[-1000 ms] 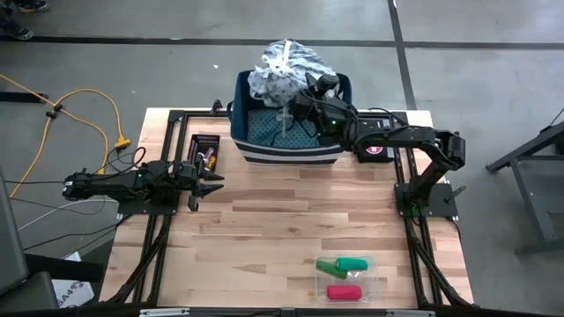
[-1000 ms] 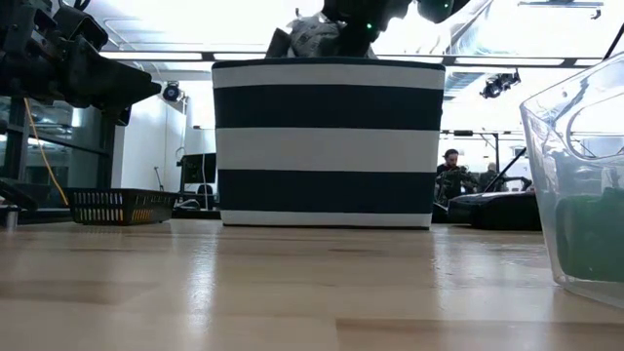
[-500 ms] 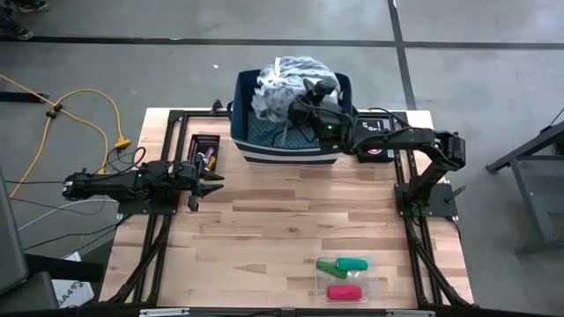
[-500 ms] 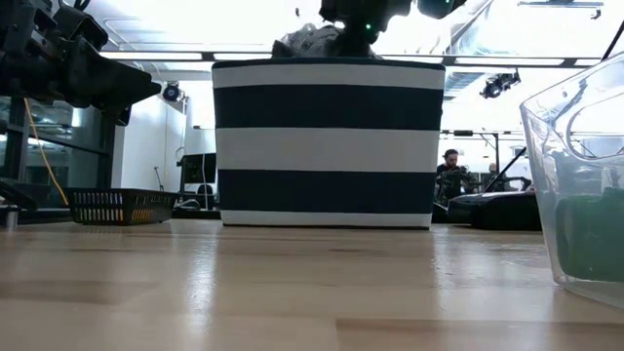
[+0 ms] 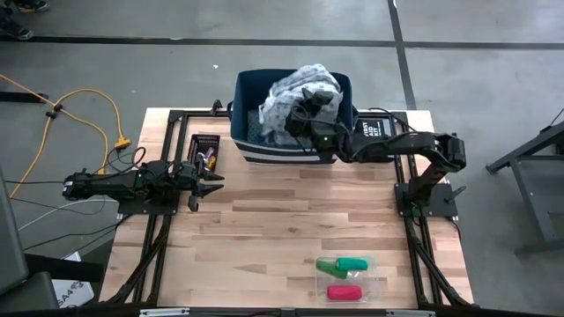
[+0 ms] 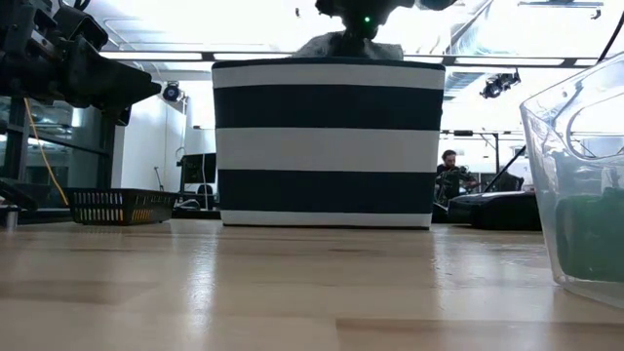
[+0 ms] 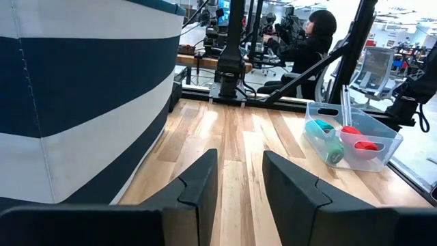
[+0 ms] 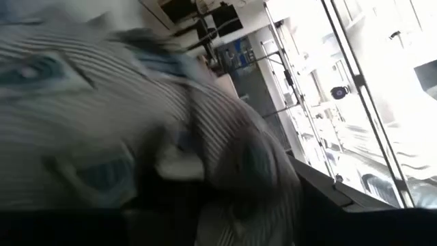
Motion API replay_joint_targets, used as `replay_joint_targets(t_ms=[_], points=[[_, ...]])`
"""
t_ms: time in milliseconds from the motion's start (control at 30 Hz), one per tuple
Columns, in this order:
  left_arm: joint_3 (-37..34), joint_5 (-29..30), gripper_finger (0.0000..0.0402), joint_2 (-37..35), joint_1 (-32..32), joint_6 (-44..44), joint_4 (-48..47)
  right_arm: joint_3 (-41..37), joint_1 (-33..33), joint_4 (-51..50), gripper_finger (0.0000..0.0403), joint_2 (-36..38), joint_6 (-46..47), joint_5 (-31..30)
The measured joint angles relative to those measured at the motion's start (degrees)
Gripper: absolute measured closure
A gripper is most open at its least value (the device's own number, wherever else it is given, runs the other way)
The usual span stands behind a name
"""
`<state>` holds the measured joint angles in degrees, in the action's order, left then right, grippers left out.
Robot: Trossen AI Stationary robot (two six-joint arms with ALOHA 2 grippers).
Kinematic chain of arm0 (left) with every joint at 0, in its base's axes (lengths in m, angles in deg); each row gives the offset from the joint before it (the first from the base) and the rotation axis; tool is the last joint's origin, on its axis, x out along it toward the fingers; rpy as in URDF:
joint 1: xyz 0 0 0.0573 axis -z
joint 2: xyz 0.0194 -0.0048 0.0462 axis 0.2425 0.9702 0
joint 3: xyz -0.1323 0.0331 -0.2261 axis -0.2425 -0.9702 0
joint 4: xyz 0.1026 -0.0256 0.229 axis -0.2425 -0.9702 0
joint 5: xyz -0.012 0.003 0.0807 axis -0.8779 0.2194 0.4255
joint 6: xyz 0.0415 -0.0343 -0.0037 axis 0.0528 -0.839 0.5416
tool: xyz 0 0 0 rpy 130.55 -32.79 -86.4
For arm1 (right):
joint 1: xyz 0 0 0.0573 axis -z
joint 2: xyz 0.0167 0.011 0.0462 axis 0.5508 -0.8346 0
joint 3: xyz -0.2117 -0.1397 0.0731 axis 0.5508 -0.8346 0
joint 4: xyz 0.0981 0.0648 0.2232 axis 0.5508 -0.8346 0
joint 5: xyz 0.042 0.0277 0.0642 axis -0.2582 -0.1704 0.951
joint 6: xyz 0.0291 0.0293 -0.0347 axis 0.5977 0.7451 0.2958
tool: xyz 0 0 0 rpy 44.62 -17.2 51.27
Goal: Pick & Place Medicine items
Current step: Put the grey patient gown into the laundry bin
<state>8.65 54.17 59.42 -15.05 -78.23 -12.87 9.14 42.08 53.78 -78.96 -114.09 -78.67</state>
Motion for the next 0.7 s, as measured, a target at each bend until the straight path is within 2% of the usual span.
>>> replay_joint_targets(t_ms=[133, 300, 500, 700], points=[[-0.02, -0.02, 0.0291, 0.0, 0.0, 0.0, 0.0, 0.02, -1.27, -0.05, 0.0231, 0.28, 1.15, -2.09], [-0.01, -0.01, 0.0291, 0.02, 0.02, 0.0, 0.0, 0.02, -1.6, -6.24, 0.0231, 2.77, 6.33, -0.66], [-0.01, -0.02, 0.0291, 0.0, 0.01, -0.01, 0.0, 0.04, -0.73, -20.56, 0.0231, 7.13, 21.03, 6.95], [-0.02, -0.01, 0.0291, 0.02, 0.01, 0.0, 0.0, 0.04, 0.17, -28.91, 0.0232, 9.5, 31.55, 14.88]])
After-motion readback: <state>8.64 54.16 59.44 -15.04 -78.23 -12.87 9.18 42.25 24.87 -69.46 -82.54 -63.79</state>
